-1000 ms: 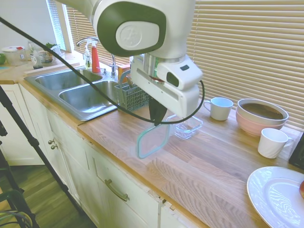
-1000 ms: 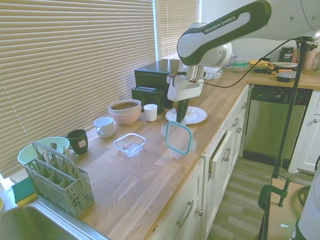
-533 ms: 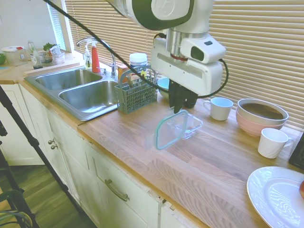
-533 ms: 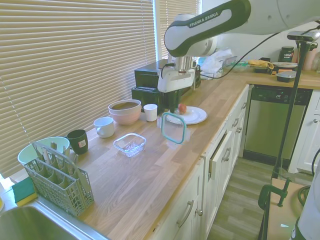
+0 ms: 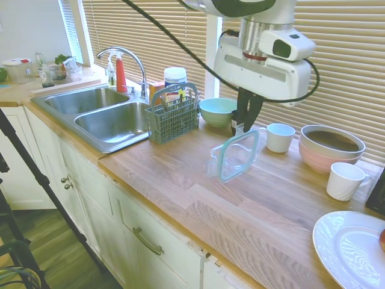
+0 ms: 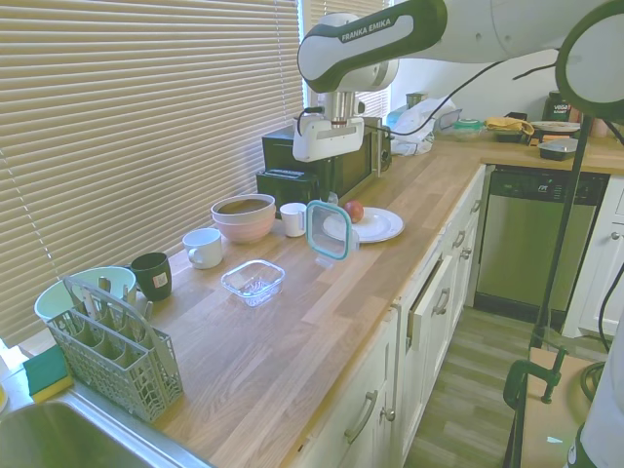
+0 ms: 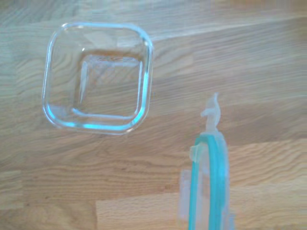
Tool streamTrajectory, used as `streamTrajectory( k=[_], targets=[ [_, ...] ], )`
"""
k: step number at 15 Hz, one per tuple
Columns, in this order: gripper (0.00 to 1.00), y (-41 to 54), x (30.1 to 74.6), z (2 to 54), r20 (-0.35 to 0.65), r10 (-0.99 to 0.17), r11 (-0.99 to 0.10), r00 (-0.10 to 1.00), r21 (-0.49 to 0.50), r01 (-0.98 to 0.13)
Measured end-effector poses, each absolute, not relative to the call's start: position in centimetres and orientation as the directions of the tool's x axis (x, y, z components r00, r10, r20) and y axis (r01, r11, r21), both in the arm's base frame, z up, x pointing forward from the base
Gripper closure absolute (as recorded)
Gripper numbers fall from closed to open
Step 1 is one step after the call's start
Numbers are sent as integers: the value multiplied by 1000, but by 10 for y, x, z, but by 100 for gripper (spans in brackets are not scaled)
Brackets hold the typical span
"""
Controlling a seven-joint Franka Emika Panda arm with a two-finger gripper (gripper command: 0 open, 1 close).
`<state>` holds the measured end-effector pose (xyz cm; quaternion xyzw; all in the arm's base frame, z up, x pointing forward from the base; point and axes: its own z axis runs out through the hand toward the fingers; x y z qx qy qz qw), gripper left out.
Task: Cover the lid of the food container
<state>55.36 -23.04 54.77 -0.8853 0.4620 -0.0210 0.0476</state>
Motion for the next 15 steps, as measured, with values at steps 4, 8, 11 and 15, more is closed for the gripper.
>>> streamTrajectory(
  k=[4,8,11,15],
  targets=[
    [100,-232,578,556,-2,-812,-581,583,-85,-809],
    [100,-223,600,548,-9,-798,-601,603,-65,-797],
    [100,-217,610,539,-16,-792,-608,610,-55,-792],
    [100,-202,617,544,-5,-787,-616,617,-58,-786]
  ],
)
